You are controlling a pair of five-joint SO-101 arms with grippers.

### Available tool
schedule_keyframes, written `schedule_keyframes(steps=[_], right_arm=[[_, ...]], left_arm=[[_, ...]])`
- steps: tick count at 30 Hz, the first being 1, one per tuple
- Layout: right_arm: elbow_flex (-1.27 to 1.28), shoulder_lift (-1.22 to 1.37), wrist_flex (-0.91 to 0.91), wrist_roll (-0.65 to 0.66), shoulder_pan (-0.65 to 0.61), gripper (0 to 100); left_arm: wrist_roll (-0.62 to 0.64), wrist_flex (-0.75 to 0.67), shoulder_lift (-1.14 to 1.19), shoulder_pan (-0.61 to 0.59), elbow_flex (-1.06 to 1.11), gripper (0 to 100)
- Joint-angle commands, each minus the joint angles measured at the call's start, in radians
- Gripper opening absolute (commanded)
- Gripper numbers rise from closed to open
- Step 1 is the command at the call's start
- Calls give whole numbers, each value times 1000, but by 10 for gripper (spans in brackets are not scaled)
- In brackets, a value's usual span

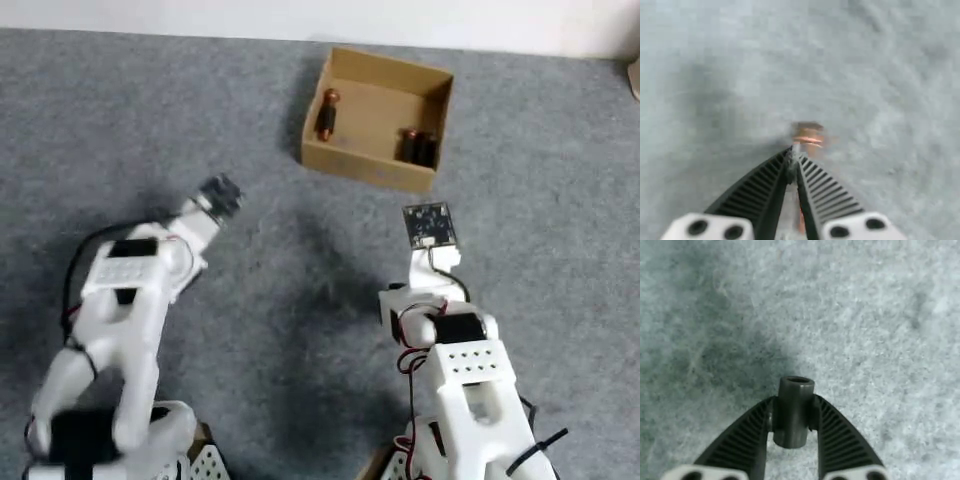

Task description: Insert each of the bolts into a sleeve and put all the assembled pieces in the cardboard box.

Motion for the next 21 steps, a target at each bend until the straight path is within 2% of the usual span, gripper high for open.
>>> schedule_keyframes(steps=[1, 5, 9, 12, 15, 19, 21], right_arm=[[-4, -13, -30, 11, 8, 4], [-2, -15, -30, 12, 8, 4], [-2, -19, -30, 12, 8, 4], [15, -19, -33, 12, 8, 4], [35, -19, -67, 12, -10, 4], [35, -19, -70, 12, -28, 4], [35, -19, -70, 12, -28, 4]], left_arm=[[221, -18, -251, 25, -27, 5], [427, -18, -527, 85, -13, 6], [508, -23, -785, 189, 77, 6], [476, -14, -934, 240, 173, 6], [345, 14, -983, 237, 288, 10], [293, 44, -983, 162, 426, 14], [224, 46, -983, 116, 452, 40]])
